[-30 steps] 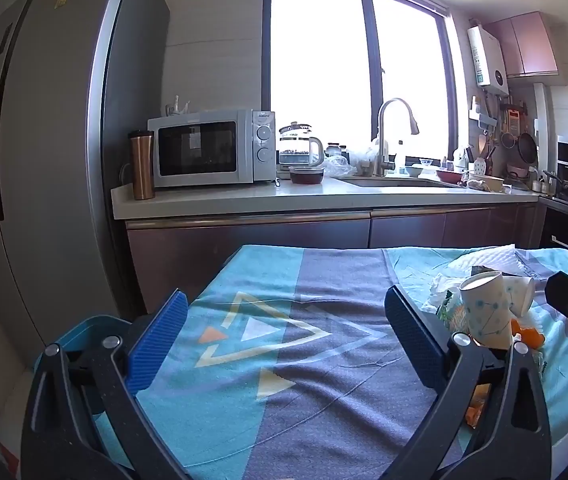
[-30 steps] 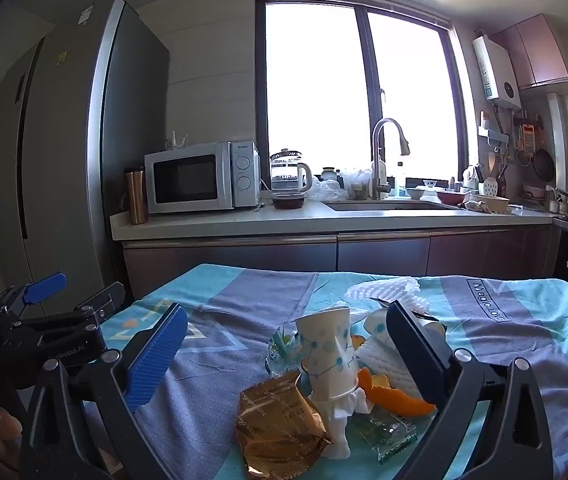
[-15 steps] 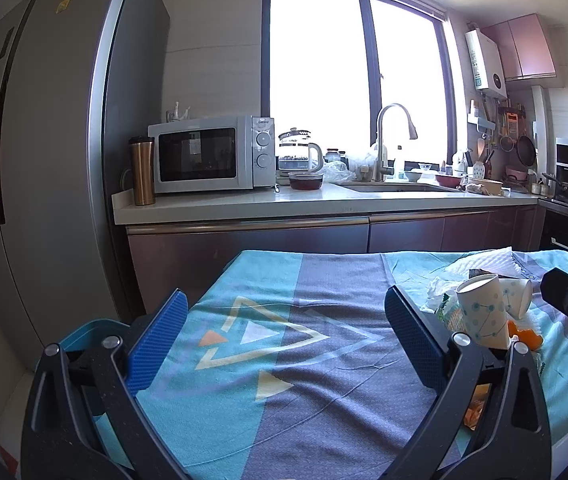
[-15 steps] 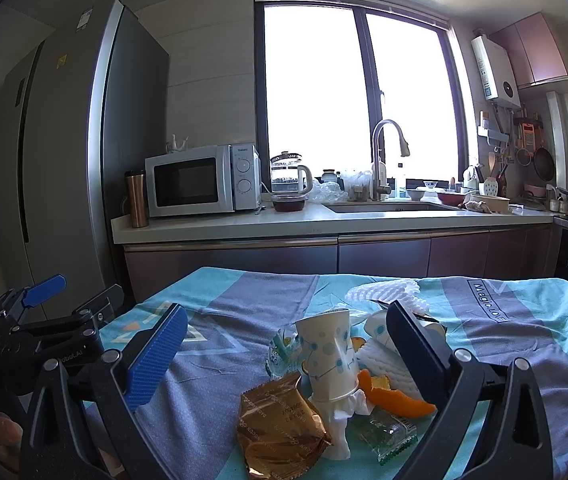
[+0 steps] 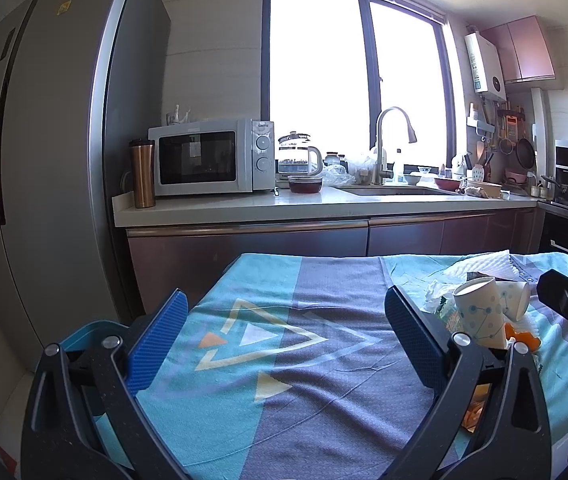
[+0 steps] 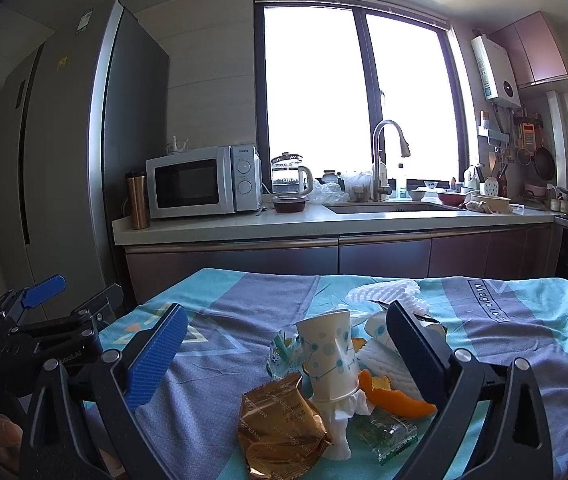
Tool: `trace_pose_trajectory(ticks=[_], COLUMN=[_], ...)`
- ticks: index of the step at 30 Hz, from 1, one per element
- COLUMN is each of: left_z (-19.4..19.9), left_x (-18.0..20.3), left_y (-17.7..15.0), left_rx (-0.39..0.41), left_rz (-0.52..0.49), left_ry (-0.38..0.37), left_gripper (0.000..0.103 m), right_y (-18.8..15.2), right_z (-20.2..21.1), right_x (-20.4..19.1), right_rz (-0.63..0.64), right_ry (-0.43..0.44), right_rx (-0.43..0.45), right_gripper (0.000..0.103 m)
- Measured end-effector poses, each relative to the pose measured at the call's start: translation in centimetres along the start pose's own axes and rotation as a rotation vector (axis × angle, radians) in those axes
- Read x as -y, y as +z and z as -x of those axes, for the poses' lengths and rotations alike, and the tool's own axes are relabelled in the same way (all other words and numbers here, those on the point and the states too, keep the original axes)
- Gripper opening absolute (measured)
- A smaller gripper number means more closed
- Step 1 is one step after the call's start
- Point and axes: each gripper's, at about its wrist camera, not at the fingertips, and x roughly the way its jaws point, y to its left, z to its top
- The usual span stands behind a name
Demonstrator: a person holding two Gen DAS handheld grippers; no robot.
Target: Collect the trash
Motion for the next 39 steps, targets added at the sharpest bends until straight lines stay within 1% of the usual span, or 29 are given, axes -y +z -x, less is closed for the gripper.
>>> trace_pose_trajectory(ticks=[39], left_z=[0.24], left_x=[-0.09], left_y=[0.09], left_rx=[0.001], left_rz=[0.007], left_ry=[0.002], left_gripper=[0.097], right_y=[-0.27], right_z=[-0.23], right_x=[-0.08], right_rz=[-0.002], right_ry=[0.012], right_rx=[0.008], right_gripper=[0.096])
